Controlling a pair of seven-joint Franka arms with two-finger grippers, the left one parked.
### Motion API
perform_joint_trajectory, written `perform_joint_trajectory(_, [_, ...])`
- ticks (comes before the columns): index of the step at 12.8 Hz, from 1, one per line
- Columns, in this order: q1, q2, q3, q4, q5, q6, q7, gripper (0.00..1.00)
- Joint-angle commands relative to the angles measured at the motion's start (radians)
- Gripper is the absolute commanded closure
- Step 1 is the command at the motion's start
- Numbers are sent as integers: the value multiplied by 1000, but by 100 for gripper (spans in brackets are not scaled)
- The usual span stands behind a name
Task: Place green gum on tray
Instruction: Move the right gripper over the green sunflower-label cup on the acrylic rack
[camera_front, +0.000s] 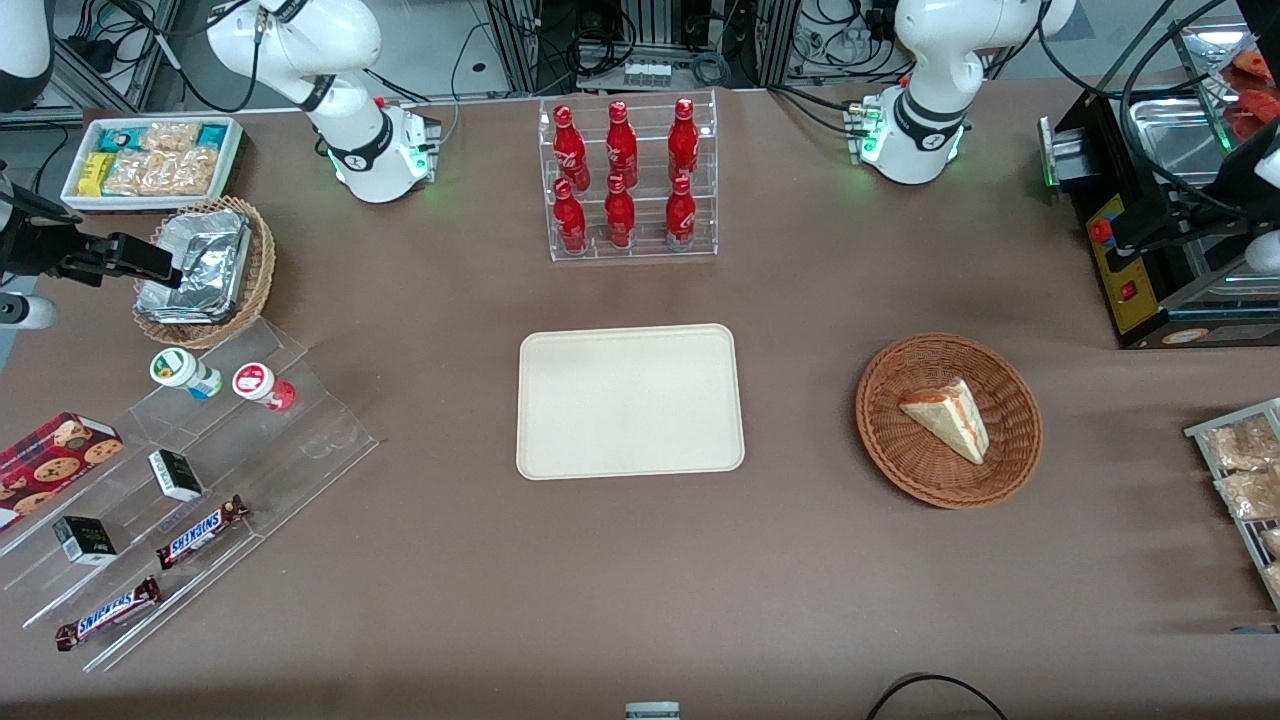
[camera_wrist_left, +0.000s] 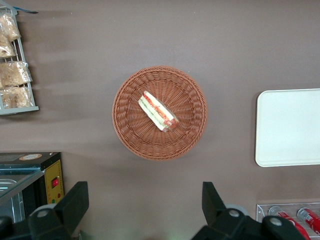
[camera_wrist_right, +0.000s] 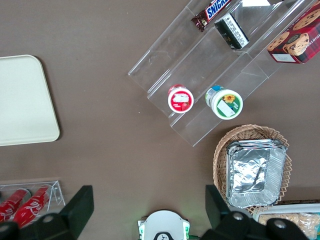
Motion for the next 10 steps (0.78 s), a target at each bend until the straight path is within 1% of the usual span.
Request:
perform_joint_trajectory(1, [1,3,-3,22,9,-8,-3,1])
perform_joint_trajectory(5, [-6,6,-5,9,6,-13,-12,1])
perform_joint_trajectory(7, [-9,-2,-12,-36,7,1,-32,1])
perform_joint_trajectory(9, [-8,-9,-49,-92,7,39,-70,1])
perform_joint_trajectory(10, [-8,-15,-72,-120,7,71,-131,1])
